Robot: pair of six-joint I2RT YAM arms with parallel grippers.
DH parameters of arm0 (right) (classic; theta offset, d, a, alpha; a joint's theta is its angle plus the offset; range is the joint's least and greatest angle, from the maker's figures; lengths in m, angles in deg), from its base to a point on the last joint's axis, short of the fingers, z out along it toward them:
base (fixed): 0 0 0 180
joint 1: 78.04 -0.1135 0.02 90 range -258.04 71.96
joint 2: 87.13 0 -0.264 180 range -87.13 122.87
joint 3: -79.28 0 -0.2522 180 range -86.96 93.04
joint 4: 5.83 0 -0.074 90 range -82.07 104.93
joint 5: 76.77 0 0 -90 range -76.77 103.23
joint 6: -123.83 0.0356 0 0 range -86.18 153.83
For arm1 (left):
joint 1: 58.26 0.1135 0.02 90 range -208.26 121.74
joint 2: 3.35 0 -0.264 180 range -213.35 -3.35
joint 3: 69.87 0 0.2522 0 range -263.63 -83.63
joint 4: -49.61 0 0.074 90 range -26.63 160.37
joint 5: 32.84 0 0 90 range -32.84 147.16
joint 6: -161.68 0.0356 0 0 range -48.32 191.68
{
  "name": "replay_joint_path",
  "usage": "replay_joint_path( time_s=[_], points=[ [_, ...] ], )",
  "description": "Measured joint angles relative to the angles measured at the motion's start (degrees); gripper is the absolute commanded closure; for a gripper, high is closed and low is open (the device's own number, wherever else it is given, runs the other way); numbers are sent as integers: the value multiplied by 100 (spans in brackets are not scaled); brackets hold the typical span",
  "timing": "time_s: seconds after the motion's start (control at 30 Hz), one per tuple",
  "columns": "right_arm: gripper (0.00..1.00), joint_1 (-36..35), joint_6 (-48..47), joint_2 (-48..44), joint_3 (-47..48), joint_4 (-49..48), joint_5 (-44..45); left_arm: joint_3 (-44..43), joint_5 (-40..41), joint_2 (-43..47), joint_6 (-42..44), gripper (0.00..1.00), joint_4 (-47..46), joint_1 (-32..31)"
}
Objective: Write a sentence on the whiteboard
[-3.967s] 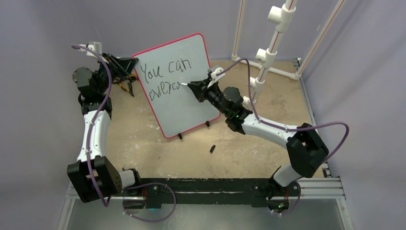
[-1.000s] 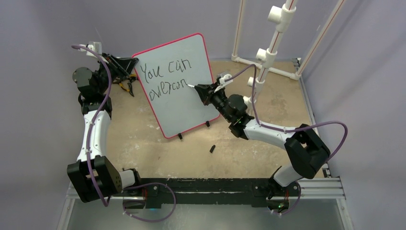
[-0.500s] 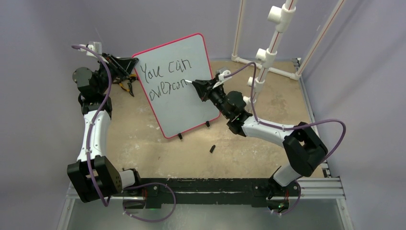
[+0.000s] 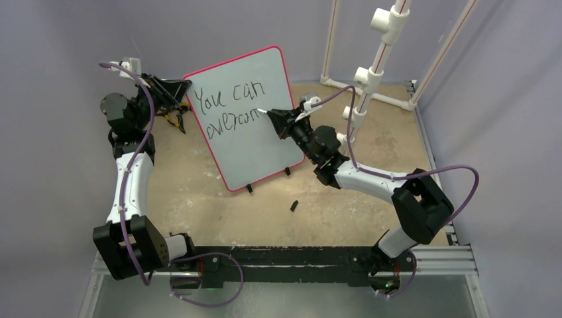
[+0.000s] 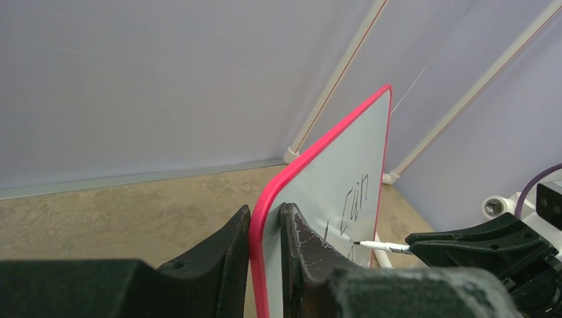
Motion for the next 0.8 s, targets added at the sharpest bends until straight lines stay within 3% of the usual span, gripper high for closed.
replay_joint_path(
  time_s=[0.8],
  points=[
    [100, 74, 39, -221, -490, -66, 138, 0, 2, 0, 0, 83, 0, 0]
  ],
)
